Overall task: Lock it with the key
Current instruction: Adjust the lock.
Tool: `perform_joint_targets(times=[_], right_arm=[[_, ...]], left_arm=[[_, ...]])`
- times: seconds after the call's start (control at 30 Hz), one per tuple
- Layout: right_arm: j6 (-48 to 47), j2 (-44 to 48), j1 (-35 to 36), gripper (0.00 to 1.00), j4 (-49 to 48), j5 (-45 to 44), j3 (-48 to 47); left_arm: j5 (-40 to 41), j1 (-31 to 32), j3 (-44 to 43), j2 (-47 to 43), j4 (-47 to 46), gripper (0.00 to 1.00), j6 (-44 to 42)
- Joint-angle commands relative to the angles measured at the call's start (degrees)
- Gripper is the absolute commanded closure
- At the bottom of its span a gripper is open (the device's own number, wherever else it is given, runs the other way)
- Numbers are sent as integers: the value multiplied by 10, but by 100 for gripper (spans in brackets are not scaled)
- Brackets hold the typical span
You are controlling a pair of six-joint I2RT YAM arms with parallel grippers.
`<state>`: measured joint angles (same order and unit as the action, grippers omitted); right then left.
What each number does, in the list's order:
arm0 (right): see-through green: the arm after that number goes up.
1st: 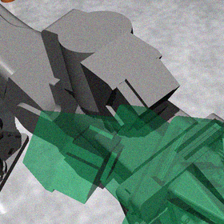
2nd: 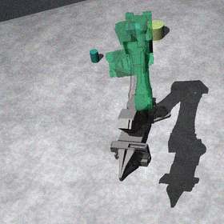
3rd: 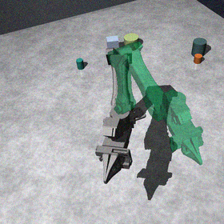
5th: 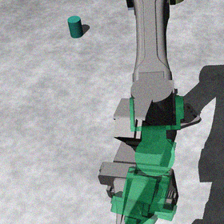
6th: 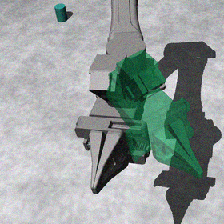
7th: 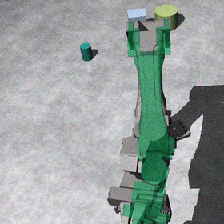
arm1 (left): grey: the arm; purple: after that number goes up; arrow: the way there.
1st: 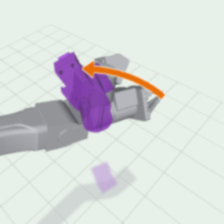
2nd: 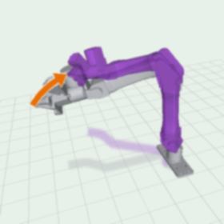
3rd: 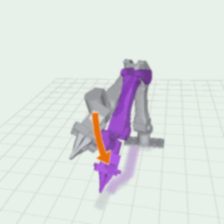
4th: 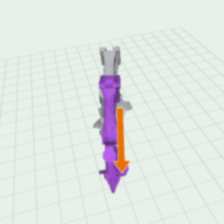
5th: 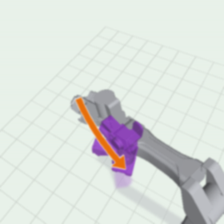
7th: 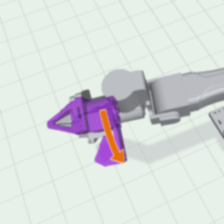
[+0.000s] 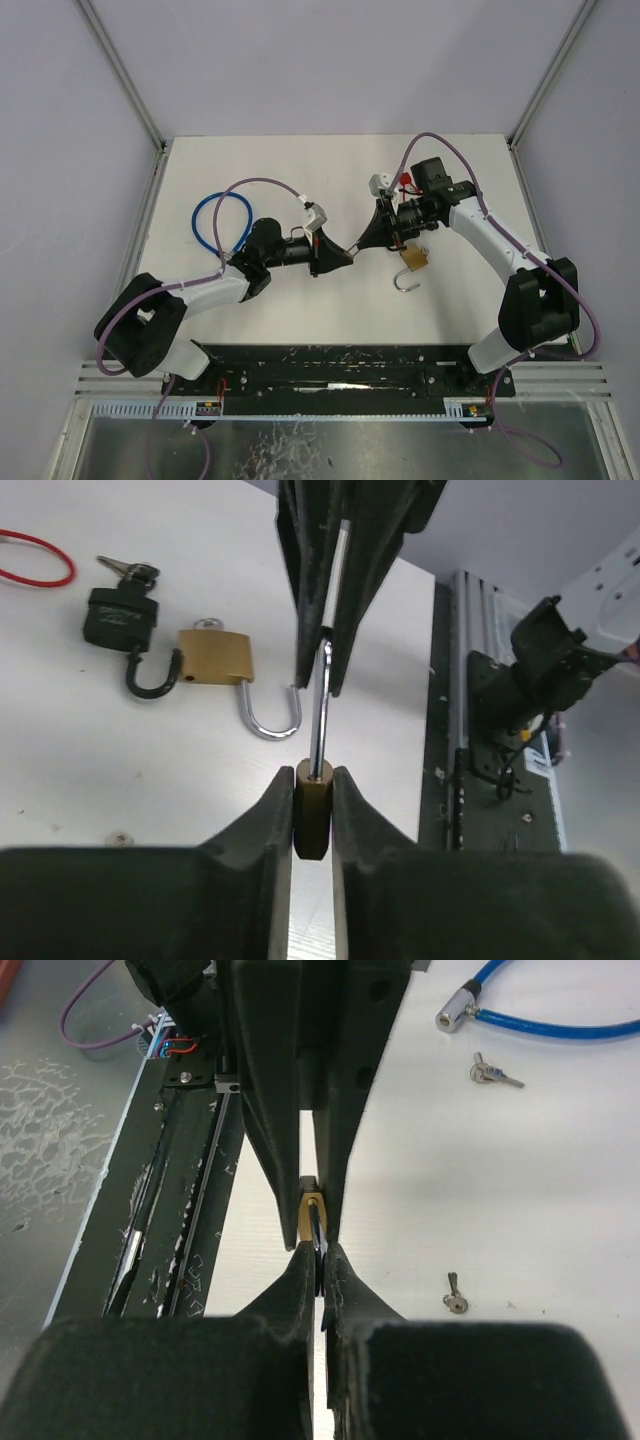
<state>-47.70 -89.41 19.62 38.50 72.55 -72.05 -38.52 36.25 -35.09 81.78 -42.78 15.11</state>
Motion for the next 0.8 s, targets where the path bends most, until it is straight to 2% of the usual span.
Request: perform_joint_targets(times=[0.0, 0.17, 0.33, 0.37, 0.43, 0.5, 0.57, 0.77], right_arm=[[0, 15, 5, 100, 1, 24, -10], [-11, 15, -12, 100, 24, 18, -27], [-26, 12, -25, 100, 42, 27, -32], [-22, 11, -24, 100, 39, 33, -29], [0, 9, -20, 100, 17, 35, -18], [61, 5, -19, 100, -41, 27, 2], [165, -7, -19, 100, -133, -7, 29], [469, -104, -19, 100, -323, -131, 42]], left_arm=[[-81, -2, -20, 19, -46, 99, 11], [-89, -25, 4, 2, 12, 100, -37], [-96, -58, 26, -24, 40, 100, -47], [-87, -58, 22, -28, 49, 94, -47], [-60, -58, 12, -32, 53, 67, -29], [-23, -59, 4, -39, 69, 55, -13], [14, -59, 6, -54, 84, 44, -8], [189, -70, 35, -127, 164, 41, -1]])
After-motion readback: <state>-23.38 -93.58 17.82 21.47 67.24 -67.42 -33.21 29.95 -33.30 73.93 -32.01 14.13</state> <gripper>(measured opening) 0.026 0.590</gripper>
